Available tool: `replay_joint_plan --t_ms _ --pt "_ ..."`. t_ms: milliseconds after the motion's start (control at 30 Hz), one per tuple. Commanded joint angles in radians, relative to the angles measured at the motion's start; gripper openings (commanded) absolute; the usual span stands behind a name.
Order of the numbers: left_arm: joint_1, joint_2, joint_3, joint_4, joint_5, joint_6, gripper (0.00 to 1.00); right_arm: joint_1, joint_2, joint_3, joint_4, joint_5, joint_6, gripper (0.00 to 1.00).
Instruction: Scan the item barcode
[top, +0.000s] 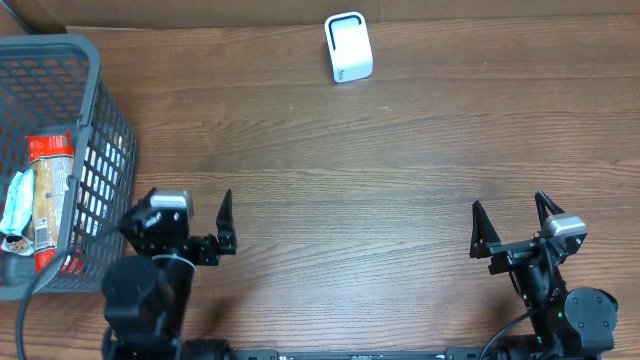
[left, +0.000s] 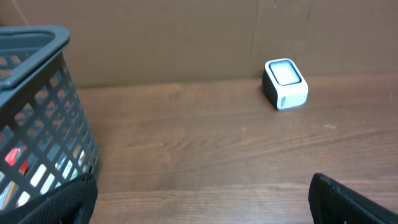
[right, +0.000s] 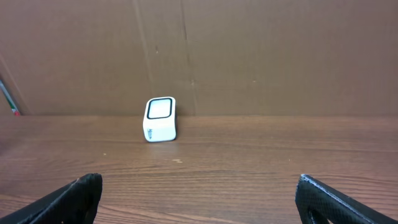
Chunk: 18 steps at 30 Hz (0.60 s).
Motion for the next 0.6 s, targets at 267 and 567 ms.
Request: replay_joint_plan --t_ms 267,567 --pt "0.004 0.288 0.427 -0.261 0.026 0.004 1.00 0.005 0.068 0.032 -0.002 -0.001 -0.020 1.00" --pt "0.004 0.592 0.904 -0.576 0.122 0.043 1.00 0.005 0.173 0.095 -0.002 -0.134 -0.023 1.00"
